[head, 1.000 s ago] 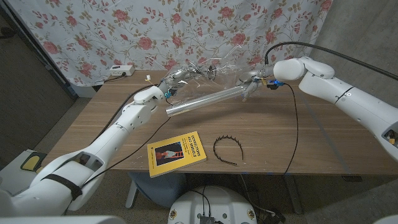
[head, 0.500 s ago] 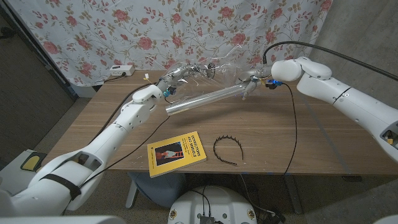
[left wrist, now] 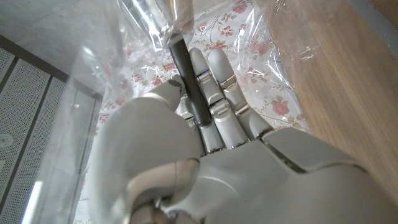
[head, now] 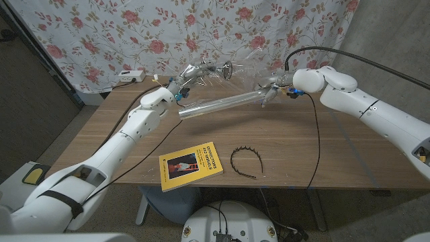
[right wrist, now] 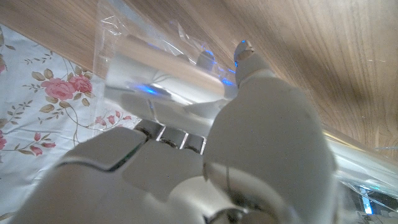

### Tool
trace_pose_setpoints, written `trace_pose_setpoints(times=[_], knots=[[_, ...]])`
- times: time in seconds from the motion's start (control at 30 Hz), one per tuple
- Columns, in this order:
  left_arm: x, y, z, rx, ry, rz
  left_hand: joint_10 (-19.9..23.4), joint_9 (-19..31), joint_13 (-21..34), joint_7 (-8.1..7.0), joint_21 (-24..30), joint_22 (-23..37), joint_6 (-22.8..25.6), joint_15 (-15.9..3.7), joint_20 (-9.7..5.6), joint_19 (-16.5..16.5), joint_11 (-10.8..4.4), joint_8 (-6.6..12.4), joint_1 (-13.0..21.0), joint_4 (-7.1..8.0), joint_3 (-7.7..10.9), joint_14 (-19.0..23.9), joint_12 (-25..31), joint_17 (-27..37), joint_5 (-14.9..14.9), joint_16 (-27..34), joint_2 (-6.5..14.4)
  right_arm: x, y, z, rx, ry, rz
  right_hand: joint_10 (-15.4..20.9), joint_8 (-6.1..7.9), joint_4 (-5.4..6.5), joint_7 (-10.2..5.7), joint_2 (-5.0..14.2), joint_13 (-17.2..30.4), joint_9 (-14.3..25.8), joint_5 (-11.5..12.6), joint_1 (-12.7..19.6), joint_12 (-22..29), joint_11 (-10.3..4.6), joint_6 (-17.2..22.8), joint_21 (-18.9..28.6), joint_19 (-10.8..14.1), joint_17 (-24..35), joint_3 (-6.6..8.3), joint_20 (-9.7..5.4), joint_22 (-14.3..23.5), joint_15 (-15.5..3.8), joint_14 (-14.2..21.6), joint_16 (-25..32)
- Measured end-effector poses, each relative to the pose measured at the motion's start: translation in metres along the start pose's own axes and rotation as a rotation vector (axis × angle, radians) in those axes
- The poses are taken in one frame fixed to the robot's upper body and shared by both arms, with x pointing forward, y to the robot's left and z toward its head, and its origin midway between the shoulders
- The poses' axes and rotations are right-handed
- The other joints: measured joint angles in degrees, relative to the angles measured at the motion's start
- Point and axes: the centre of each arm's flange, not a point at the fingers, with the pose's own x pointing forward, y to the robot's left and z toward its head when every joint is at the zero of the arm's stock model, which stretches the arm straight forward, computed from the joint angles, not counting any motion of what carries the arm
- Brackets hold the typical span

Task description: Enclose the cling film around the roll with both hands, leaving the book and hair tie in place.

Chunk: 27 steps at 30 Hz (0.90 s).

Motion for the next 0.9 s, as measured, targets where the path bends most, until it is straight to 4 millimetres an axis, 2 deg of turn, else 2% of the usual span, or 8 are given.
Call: trace_pose_setpoints(times=[0.6,0.9], knots=[[-0.023,0.005,0.003,-0.017,-0.020,0.035,0.00,0.00,0.00,0.00,0.00,0.00,0.00,0.00,0.03,0.00,0.00,0.00,0.00,0.00,0.00,0.00,0.00,-0.01,-0.01,-0.02,0.00,0.005,0.002,0.010,-0.076,0.022,-0.022,0.11,0.00,0.00,0.00,-0.10,0.05,0.01,0.00,0.10,0.00,-0.11,0.00,0.16,-0.09,0.00,-0.01,0.06,0.02,-0.23,0.23,0.01],[-0.030,0.009,0.005,-0.018,-0.028,0.055,0.00,0.00,0.00,0.00,0.00,0.00,0.00,0.29,0.13,0.10,0.00,0.00,0.00,0.00,0.00,0.30,0.00,-0.01,-0.02,-0.02,0.00,0.007,0.002,0.035,-0.210,0.017,-0.046,0.18,0.22,0.00,0.14,-0.17,0.00,-0.29,0.00,0.18,0.00,-0.18,0.58,0.15,0.02,0.00,-0.01,-0.04,0.05,-0.53,0.73,0.01]])
